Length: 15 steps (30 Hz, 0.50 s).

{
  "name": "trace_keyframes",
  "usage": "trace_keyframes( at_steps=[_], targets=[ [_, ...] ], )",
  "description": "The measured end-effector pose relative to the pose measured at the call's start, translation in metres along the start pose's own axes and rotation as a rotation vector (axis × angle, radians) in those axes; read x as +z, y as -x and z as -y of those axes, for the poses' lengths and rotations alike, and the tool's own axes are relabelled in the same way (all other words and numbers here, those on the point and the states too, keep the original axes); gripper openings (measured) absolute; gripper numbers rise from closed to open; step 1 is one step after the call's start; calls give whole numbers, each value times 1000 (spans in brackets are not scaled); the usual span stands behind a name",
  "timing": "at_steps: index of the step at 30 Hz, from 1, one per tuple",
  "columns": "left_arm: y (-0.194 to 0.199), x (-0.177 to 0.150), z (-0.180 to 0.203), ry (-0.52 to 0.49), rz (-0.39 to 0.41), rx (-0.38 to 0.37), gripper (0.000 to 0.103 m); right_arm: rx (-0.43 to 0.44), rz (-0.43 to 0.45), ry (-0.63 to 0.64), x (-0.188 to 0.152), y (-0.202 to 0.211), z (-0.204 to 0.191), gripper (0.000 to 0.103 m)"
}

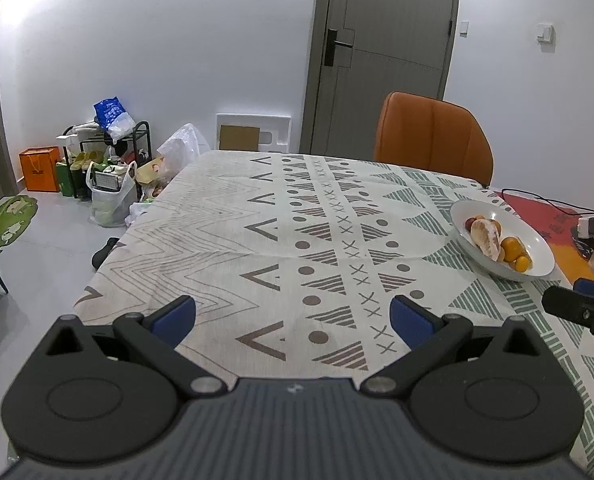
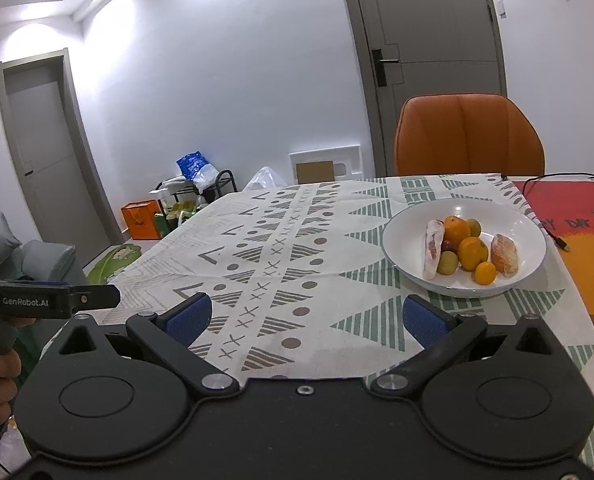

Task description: Organize fruits

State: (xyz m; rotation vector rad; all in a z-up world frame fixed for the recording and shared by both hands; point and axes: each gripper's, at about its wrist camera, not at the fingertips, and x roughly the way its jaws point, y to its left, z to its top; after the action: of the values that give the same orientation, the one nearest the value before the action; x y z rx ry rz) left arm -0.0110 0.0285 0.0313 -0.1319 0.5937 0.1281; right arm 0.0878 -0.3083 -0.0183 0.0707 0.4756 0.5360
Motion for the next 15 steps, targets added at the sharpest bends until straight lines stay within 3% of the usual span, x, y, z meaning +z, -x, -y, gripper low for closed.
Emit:
trace_keyframes(
  at_steps=[15],
  targets=[
    [-2, -1, 0, 8, 0, 0, 102, 1, 8, -3, 0, -1, 0, 103]
  ],
)
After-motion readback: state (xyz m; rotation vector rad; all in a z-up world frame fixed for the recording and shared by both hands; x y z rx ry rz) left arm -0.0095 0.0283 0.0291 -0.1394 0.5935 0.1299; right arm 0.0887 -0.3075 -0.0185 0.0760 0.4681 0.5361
